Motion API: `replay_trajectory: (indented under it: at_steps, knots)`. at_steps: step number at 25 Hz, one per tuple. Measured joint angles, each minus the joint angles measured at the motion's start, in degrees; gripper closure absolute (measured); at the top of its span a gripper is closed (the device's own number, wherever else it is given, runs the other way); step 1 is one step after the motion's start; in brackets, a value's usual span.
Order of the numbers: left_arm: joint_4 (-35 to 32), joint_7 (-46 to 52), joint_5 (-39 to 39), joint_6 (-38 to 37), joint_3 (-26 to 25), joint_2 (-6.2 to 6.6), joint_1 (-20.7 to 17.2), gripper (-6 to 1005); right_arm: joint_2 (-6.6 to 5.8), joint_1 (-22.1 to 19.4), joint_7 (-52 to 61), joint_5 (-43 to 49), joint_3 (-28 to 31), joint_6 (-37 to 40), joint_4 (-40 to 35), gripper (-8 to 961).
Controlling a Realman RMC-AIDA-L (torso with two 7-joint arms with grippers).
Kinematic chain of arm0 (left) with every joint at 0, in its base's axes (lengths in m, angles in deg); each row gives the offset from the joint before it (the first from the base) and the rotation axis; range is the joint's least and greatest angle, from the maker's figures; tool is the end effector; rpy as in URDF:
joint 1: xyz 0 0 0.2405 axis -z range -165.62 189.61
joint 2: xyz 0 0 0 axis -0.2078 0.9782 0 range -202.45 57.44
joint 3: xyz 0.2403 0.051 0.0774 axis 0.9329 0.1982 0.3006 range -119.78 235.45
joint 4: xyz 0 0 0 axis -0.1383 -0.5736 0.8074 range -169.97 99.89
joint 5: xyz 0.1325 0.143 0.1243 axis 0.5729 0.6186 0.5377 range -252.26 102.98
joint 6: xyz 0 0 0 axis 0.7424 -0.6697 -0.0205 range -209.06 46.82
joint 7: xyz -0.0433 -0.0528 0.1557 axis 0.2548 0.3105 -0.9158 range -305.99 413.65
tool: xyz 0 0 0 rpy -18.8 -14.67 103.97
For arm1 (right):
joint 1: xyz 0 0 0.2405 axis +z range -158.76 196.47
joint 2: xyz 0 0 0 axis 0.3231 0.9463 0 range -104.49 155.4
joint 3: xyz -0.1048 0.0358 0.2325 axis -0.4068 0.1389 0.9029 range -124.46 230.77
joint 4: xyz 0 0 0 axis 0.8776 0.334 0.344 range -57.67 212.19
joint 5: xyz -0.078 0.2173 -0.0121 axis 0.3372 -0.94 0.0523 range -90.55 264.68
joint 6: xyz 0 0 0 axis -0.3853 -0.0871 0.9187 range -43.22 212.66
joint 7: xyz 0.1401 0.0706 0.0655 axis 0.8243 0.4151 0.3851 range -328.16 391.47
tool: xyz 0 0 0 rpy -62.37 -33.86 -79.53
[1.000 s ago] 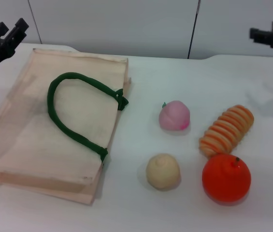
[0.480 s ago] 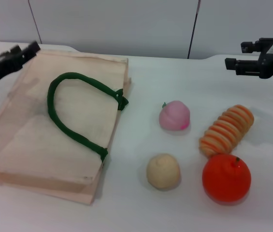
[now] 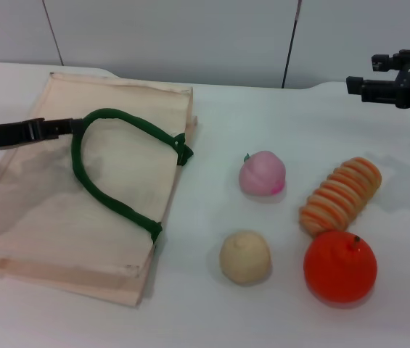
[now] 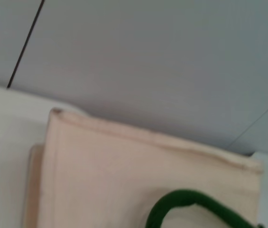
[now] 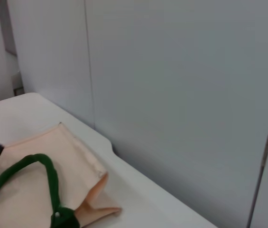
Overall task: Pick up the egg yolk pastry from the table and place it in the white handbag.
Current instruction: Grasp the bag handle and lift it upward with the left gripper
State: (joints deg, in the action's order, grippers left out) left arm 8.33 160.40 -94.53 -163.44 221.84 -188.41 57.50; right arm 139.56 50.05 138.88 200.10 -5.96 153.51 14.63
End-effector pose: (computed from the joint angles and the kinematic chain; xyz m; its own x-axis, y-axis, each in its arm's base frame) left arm -0.3419 0.4034 0.0652 0.3370 0.6957 0.6344 0.9412 -0.2673 -0.2068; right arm 0.2052 0.4440 0.0521 0.8725 -0.3075 -0.3798 -0.4672 -0.7527 -0.4638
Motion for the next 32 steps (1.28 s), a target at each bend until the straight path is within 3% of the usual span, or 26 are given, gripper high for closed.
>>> replay_trajectory:
  at_steps: [12, 32]
  knots:
    - [5.99, 8.05, 13.3, -0.96, 0.0, -0.08, 5.39, 281, -0.1, 0.26, 0.3, 0.05, 0.16, -1.55, 1.17, 271]
    - [-2.33, 11.83, 24.12, 8.31, 0.01, 0.27, 10.26, 284, 0.06, 1.12, 0.34, -0.19, 0.21, -2.78, 2.96, 265]
